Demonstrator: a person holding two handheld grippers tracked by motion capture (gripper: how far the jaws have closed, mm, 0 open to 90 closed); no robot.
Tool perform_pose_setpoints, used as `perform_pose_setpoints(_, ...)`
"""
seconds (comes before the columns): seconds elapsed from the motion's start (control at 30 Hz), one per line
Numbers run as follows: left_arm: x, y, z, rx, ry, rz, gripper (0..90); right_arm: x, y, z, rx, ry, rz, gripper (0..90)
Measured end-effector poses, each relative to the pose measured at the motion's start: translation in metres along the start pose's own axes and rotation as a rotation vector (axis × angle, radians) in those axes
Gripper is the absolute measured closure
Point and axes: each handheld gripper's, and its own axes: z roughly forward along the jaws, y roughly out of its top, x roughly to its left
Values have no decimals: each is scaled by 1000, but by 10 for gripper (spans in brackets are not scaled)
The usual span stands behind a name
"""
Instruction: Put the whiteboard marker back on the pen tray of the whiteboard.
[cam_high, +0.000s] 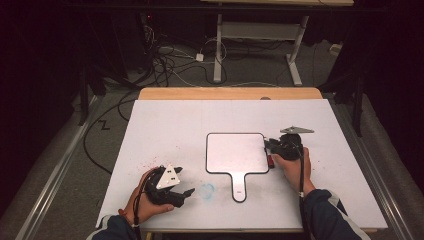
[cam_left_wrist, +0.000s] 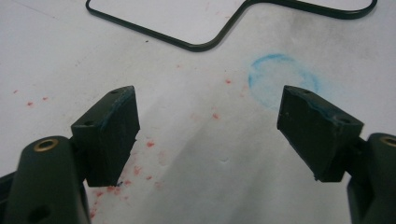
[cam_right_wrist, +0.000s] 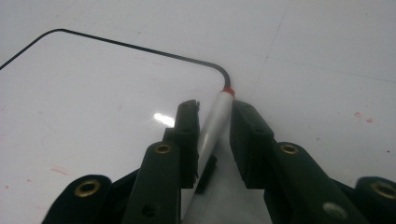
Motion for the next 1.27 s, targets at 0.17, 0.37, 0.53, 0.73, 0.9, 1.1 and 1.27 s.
perform_pose_setpoints(0.17,0,1,0,-4,7,0,202,1,2,-20,-79,25,-47,624)
perform_pose_setpoints(0.37,2,0,-5,-29,40,-10,202,5,-10,-83,-292,70,-288,510)
perform_pose_setpoints(0.53,2,1,-8,-39,60,-6,202,7,-35,-113,-312,58,-365,420)
perform_pose_setpoints(0.73,3,2,-9,-35,101,0,192,9,-52,-130,-328,20,-400,342)
perform_pose_setpoints(0.9,5,2,-8,-32,116,1,192,10,-62,-132,-316,2,-392,289)
perform_pose_setpoints(1.1,5,2,-7,-32,118,1,192,12,-62,-131,-317,4,-383,279)
perform_pose_setpoints(1.27,6,3,-6,-30,117,-1,192,13,-62,-131,-316,18,-380,264)
